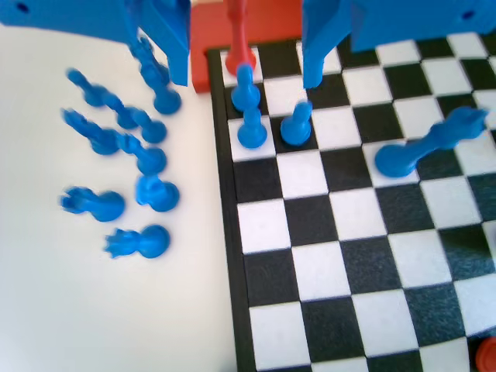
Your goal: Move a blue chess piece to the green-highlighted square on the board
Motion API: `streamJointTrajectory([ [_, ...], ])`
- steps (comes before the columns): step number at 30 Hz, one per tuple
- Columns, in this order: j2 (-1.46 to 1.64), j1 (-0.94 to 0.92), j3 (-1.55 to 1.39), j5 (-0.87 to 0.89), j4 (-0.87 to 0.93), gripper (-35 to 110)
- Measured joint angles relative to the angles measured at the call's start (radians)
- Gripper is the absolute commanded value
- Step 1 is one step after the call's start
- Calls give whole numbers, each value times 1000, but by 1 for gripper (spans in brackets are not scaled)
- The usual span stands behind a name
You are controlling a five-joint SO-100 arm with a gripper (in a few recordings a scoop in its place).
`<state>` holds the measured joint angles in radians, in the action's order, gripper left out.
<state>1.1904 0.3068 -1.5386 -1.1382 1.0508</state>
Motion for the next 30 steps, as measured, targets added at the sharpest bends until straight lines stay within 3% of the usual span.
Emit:
streamJointTrajectory([
  [11, 301, -3, -100, -67, 118, 12],
  [30, 1134, -123, -224, -459, 588, 7],
])
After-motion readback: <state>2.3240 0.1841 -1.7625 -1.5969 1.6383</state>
